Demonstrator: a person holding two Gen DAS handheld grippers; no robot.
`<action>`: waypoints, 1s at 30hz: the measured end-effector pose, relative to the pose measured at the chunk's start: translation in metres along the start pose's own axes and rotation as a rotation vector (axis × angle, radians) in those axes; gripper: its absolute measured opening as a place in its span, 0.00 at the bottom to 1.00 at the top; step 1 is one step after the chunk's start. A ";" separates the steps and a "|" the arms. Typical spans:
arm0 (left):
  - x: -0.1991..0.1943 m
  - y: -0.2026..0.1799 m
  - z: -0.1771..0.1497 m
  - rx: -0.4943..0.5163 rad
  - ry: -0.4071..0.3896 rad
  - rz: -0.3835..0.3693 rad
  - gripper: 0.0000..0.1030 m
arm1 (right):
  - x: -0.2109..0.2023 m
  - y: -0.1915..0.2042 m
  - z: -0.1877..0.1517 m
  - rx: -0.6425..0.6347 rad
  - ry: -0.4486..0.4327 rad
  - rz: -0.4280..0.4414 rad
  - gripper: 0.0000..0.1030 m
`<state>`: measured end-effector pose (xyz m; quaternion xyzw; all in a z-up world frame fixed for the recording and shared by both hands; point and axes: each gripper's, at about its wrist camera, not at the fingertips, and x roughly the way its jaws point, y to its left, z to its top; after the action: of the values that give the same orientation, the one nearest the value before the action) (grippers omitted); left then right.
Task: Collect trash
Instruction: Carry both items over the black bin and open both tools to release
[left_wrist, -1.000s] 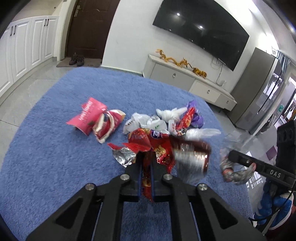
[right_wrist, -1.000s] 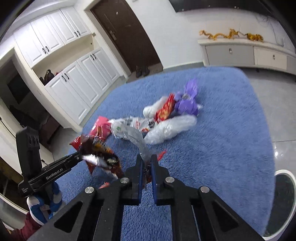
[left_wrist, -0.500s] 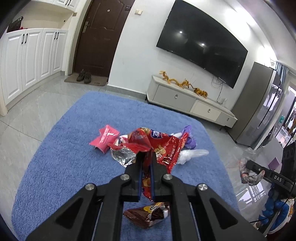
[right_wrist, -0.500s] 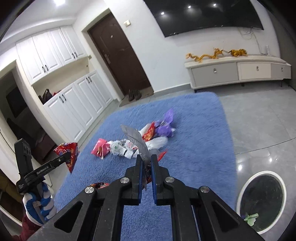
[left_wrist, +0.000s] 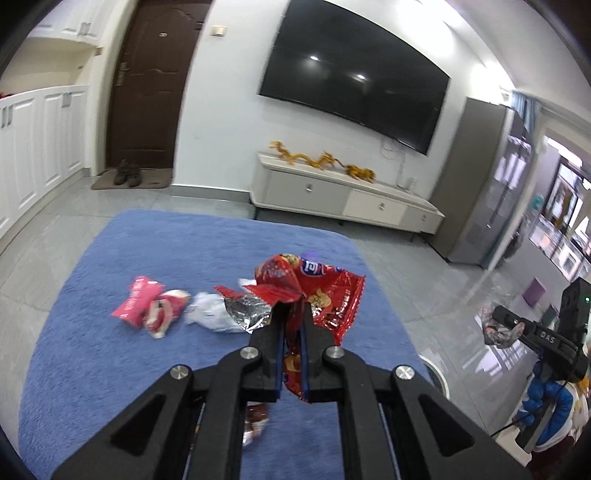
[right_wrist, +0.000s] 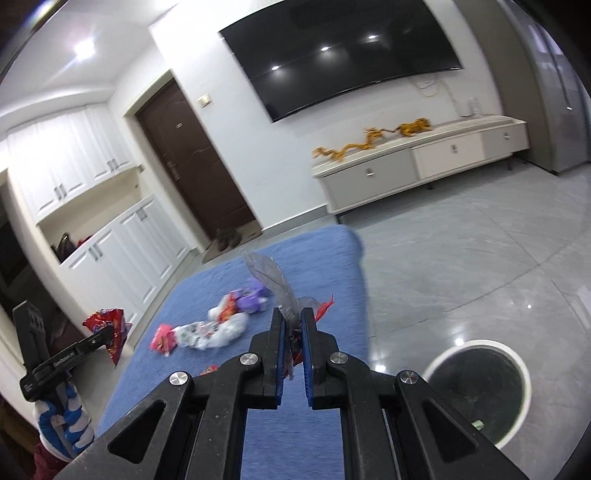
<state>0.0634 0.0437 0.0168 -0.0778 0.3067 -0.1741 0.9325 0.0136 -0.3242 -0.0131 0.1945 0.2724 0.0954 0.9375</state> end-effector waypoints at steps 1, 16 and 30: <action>0.005 -0.009 0.001 0.013 0.009 -0.014 0.06 | -0.003 -0.007 0.000 0.006 -0.006 -0.017 0.08; 0.118 -0.185 -0.014 0.266 0.247 -0.243 0.06 | -0.014 -0.123 -0.017 0.164 0.024 -0.283 0.08; 0.239 -0.274 -0.061 0.315 0.478 -0.325 0.06 | 0.024 -0.210 -0.048 0.306 0.162 -0.397 0.11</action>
<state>0.1307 -0.3015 -0.0932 0.0628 0.4698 -0.3791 0.7947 0.0225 -0.4929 -0.1496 0.2686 0.3906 -0.1175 0.8726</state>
